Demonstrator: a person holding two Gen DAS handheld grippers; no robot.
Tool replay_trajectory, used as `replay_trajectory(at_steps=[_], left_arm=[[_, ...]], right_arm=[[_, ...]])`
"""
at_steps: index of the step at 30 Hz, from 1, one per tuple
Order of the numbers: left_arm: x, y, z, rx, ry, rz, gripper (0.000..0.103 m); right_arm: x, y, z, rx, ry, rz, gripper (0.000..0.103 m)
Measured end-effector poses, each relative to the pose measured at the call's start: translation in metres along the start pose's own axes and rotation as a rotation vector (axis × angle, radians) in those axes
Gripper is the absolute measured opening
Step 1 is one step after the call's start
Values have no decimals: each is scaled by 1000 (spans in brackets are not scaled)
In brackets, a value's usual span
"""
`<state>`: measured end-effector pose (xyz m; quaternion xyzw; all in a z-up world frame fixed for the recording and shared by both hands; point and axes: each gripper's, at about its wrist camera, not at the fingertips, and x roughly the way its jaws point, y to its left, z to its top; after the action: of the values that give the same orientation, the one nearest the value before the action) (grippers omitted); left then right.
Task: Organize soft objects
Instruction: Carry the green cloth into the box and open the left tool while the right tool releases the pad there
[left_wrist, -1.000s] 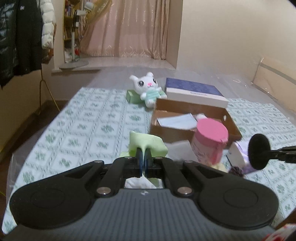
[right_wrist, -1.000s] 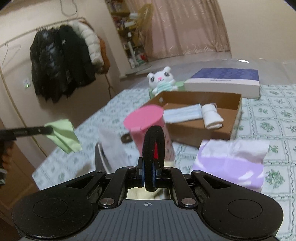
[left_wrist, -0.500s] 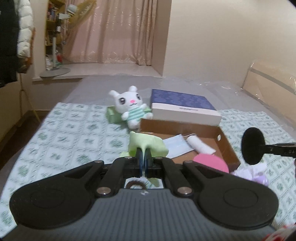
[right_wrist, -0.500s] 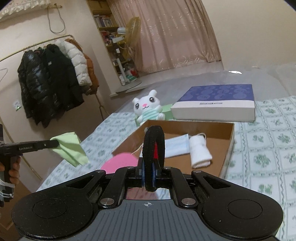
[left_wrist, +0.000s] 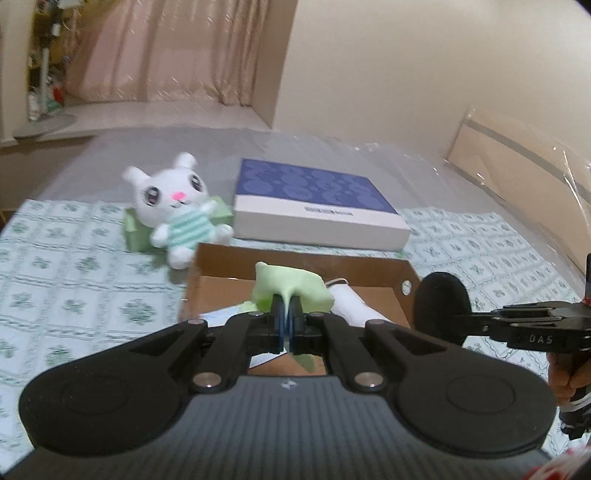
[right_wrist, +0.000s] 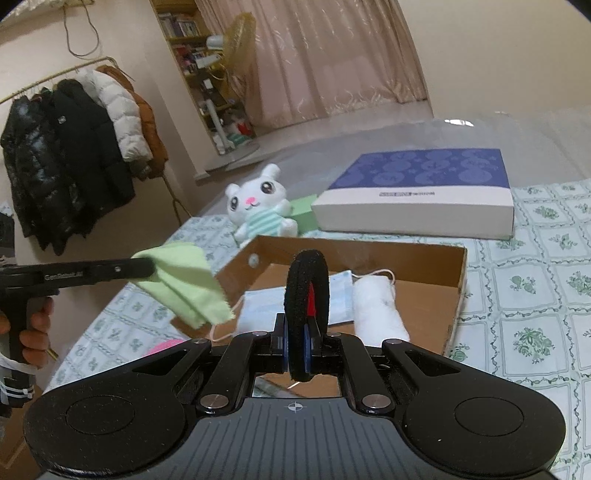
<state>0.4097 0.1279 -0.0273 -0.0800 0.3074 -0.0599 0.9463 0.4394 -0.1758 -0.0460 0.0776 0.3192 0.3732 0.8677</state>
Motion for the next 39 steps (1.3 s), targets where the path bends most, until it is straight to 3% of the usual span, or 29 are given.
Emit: replay_trajectory(at_steps=[4, 6, 7, 26, 29, 32, 33, 39], left_arm=[[31, -2, 2, -10, 34, -44, 5], [44, -2, 3, -13, 54, -55, 25], [50, -1, 2, -15, 62, -46, 27], [39, 35, -16, -26, 98, 59, 29], [33, 38, -17, -33, 93, 64, 29], [25, 40, -19, -38, 90, 64, 30], [22, 41, -21, -37, 90, 65, 31], [0, 48, -27, -52, 88, 87, 33]], right_arm=[[10, -10, 0, 6, 15, -17, 8], [13, -15, 0, 11, 17, -24, 8], [15, -18, 0, 14, 19, -26, 8], [36, -11, 7, -8, 24, 0, 8], [38, -10, 13, 14, -12, 2, 18], [36, -11, 20, 52, -54, -5, 47], [35, -12, 21, 66, -63, -3, 50], [22, -13, 21, 81, -54, -37, 50]])
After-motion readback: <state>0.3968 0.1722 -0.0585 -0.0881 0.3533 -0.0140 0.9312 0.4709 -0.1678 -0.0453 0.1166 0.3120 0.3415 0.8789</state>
